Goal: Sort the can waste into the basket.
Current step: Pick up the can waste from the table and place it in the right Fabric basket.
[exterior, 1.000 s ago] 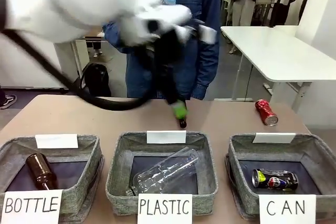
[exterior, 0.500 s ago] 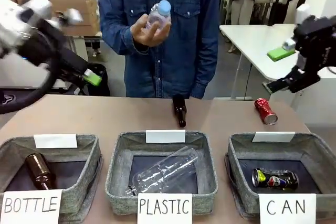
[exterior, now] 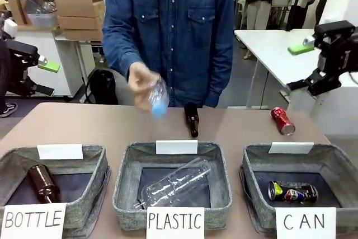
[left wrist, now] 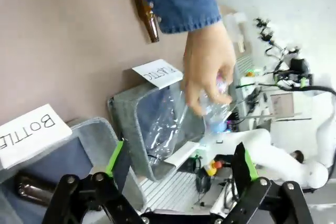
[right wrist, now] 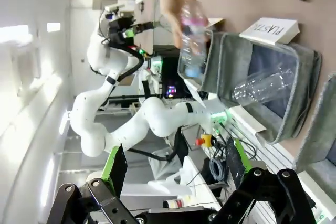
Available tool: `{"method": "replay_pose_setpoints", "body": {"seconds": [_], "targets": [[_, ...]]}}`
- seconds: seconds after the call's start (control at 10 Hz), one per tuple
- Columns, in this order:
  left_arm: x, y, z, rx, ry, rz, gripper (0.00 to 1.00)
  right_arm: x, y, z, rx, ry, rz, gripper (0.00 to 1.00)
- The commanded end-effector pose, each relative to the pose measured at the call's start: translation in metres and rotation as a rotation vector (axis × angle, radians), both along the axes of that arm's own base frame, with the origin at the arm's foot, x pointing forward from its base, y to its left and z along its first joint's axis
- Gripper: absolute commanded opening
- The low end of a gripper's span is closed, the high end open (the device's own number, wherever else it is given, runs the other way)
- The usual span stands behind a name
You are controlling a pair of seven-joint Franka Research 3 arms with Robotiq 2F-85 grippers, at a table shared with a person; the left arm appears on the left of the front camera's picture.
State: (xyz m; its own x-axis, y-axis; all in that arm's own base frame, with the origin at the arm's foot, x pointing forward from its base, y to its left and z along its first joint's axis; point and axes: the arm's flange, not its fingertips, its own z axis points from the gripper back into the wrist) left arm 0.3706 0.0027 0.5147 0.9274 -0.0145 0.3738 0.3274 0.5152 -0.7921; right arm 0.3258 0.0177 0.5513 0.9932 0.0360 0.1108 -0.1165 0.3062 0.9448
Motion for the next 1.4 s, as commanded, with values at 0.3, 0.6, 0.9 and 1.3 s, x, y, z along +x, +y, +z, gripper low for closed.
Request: {"method": "replay_pose_setpoints", "body": {"seconds": [0.3,0.6,0.9,1.3], "targets": [[0.0019,-0.0228,0.0072,0.12,-0.029,-0.027,1.0,-0.0057,0.0214,-0.0022,0.008,0.002,0.086,1.0],[0.0019,-0.0228,0.0072,0.12,-0.029,-0.027,1.0,-0.0057,0.0214,-0.0022,0.008,0.002,0.086,1.0],[0.0019,-0.0228,0.0072,0.12,-0.029,-0.027,1.0,-0.0057,0.0214,-0.0022,0.008,0.002,0.086,1.0],[0.0019,-0.0228,0.0072,0.12,-0.029,-0.027,1.0,-0.0051,0.0214,-0.0013,-0.001,0.012,0.08,1.0]]}}
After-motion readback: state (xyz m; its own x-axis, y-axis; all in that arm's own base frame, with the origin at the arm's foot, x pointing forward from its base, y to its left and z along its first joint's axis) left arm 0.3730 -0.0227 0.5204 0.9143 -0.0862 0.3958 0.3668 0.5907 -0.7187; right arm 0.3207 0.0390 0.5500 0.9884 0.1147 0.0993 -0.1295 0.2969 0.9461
